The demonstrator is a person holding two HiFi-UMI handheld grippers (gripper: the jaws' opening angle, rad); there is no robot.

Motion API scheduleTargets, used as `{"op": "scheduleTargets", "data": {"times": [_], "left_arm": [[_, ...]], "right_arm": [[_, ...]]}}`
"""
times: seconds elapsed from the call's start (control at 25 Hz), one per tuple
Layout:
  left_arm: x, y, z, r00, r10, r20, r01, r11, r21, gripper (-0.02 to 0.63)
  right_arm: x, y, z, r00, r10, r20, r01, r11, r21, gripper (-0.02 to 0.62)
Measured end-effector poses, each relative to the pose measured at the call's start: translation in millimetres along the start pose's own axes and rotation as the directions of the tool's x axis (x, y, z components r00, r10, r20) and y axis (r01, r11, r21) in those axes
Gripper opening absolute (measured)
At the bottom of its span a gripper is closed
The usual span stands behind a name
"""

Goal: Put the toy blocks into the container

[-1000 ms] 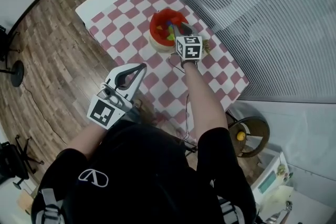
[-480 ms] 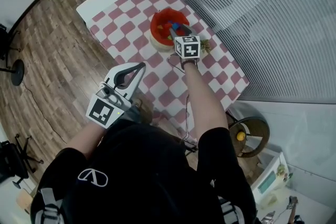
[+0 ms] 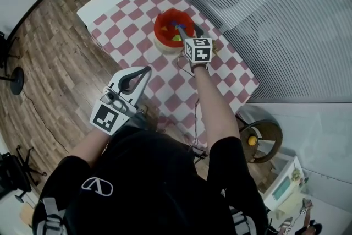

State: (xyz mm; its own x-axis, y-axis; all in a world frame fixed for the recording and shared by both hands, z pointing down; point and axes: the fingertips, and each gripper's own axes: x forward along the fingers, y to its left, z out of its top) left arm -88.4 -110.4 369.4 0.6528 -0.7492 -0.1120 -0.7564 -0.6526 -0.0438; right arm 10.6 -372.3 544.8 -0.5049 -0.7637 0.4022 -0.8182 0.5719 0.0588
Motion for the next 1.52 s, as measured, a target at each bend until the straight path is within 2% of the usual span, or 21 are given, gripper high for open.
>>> {"op": "scheduleTargets", "data": {"times": [0.08, 0.16, 0.36, 0.52, 0.68, 0.92, 1.16, 1.52], "left_arm": [[1, -1, 1, 1.000, -0.006, 0.005, 0.006, 1.000, -0.002, 0.006], [3, -3, 2, 1.000, -0.015, 0.012, 0.015, 1.000, -0.003, 0.006], [10, -11, 7, 0.999, -0.044, 0.024, 0.044, 0.999, -0.001, 0.006], [14, -13, 11, 0.997, -0.064, 0.039, 0.064, 0.998, 0.006, 0.006], [21, -20, 15, 0.994, -0.094, 0.051, 0.093, 0.996, 0.008, 0.006], [36, -39, 19, 0.985, -0.161, 0.069, 0.161, 0.987, 0.007, 0.006], [48, -58, 21, 0.973, -0.216, 0.076, 0.216, 0.976, 0.008, 0.006], [56, -72, 18, 0.962, -0.261, 0.074, 0.262, 0.965, 0.000, 0.006]], "right_arm": [[-18, 0, 32, 0.996, -0.004, 0.093, 0.003, 1.000, 0.011, 0.249], [-42, 6, 70, 0.980, -0.002, 0.200, -0.001, 1.000, 0.013, 0.245], [-134, 28, 153, 0.893, 0.007, 0.449, -0.006, 1.000, -0.003, 0.216], [-205, 45, 174, 0.844, 0.011, 0.537, -0.003, 1.000, -0.017, 0.171], [-263, 58, 166, 0.828, -0.010, 0.560, 0.035, 0.999, -0.035, 0.156], [-321, 51, 137, 0.819, -0.119, 0.561, 0.120, 0.992, 0.035, 0.132], [-346, 46, 104, 0.826, -0.214, 0.522, 0.197, 0.976, 0.088, 0.129], [-361, 40, 57, 0.834, -0.302, 0.462, 0.278, 0.953, 0.122, 0.101]]}}
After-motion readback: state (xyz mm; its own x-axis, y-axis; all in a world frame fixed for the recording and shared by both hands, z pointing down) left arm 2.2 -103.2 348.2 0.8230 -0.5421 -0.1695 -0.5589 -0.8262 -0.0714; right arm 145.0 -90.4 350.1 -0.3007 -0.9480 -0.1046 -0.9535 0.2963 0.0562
